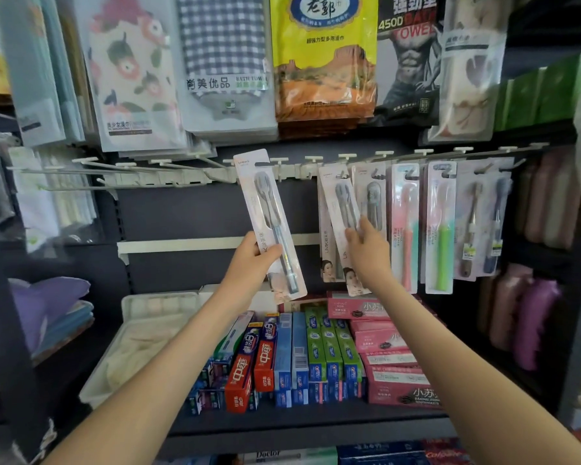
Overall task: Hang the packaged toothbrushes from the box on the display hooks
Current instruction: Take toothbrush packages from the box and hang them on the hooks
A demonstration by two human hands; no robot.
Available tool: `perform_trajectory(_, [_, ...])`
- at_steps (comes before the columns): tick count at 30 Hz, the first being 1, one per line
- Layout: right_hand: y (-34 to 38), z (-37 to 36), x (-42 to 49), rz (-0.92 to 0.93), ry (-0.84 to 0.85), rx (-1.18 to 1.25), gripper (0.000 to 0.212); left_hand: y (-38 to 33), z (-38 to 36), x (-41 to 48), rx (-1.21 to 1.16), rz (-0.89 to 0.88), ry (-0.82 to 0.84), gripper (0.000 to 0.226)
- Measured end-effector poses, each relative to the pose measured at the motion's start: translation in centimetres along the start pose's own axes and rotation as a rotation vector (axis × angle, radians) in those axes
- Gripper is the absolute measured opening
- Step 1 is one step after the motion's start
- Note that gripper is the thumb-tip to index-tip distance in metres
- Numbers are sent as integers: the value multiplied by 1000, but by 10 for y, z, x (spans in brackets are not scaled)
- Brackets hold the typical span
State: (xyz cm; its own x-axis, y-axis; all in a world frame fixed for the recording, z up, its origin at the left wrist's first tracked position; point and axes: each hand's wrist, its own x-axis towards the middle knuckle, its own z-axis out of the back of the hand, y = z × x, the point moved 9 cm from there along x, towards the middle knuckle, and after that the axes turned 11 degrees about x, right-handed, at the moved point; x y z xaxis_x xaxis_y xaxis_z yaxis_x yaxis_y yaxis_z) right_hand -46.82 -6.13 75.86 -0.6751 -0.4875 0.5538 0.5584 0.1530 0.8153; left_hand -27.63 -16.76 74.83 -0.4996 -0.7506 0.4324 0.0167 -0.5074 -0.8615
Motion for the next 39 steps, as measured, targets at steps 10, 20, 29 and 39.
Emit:
perform_trajectory(10, [-7, -18, -8, -58, 45, -65, 35, 3, -13, -7, 8, -67, 34, 27])
perform_trajectory(20, [62, -42, -55, 235, 314, 254, 78, -5, -40, -19, 121, -206, 115, 30])
perform_trajectory(29, [59, -11, -53, 242, 126, 98, 77, -23, -65, -32, 399, -275, 282, 37])
perform_trajectory(39, [58, 9, -27, 263, 185, -246, 75, -70, -11, -9, 942, -563, -254, 67])
